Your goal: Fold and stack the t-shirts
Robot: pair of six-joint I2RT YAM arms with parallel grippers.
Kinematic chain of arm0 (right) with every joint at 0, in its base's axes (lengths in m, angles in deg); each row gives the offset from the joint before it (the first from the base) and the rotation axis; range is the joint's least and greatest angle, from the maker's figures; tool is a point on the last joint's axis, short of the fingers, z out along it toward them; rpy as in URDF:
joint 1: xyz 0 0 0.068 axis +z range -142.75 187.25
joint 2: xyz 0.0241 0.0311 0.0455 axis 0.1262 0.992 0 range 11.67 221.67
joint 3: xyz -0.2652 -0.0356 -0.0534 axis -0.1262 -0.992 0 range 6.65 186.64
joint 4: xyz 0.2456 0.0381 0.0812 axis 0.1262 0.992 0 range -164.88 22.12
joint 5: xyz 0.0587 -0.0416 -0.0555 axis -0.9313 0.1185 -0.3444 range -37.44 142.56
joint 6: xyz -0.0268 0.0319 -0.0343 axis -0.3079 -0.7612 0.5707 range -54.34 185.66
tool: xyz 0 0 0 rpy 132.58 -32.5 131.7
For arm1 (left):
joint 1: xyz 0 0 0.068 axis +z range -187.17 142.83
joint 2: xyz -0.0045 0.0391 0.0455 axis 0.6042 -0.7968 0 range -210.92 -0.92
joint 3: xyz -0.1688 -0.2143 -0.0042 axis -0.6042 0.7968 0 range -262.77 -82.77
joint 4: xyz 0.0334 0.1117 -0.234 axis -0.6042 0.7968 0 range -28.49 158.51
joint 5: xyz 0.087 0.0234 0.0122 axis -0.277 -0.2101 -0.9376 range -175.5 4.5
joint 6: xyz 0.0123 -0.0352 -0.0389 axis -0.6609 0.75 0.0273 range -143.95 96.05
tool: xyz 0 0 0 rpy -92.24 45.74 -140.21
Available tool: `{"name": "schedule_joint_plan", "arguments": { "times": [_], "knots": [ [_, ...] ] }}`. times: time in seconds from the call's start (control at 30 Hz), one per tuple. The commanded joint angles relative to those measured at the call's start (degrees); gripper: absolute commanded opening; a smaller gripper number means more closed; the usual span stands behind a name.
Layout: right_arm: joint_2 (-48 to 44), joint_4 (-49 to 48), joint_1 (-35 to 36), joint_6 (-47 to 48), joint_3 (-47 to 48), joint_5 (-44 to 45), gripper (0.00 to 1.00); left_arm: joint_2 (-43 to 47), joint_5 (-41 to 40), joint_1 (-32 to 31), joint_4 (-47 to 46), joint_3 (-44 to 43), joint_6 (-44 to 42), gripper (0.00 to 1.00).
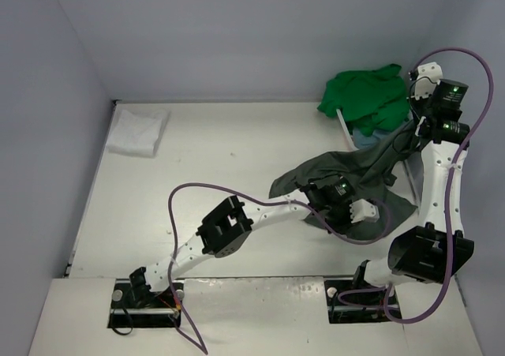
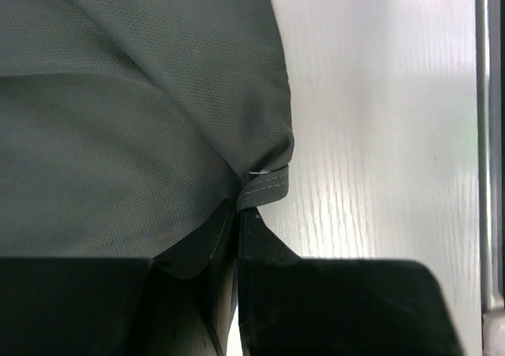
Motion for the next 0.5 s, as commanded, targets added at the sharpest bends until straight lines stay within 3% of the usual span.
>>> {"name": "schedule_joint_plan", "arguments": {
  "times": [0.0, 0.17, 0.33, 0.43, 0.47],
  "knots": [
    [-2.8, -2.9, -0.4, 0.2, 0.0, -1.0, 0.0, 7.1, -2.7, 0.2, 1.7, 3.3, -2.0, 0.0],
    [-3.2, -2.6, -0.4, 0.4, -0.6, -1.7, 0.0, 17.1, -6.5, 2.8, -0.3, 13.6, -5.0, 0.0],
    [-3.9, -0.2, -0.1, 0.5, -1.6, -6.2, 0.0, 31.9, -9.5, 8.8, -1.9, 30.7, -9.9, 0.0],
    [-4.4, 0.4, 0.6, 0.6, -2.3, -6.8, 0.0, 37.4, -9.7, 15.7, 2.8, 35.8, -12.0, 0.0],
    [-4.8, 1.1, 1.6, 0.8, -3.0, -7.5, 0.0, 40.8, -7.9, 22.2, 4.5, 40.0, -12.2, 0.0]
  ]
}}
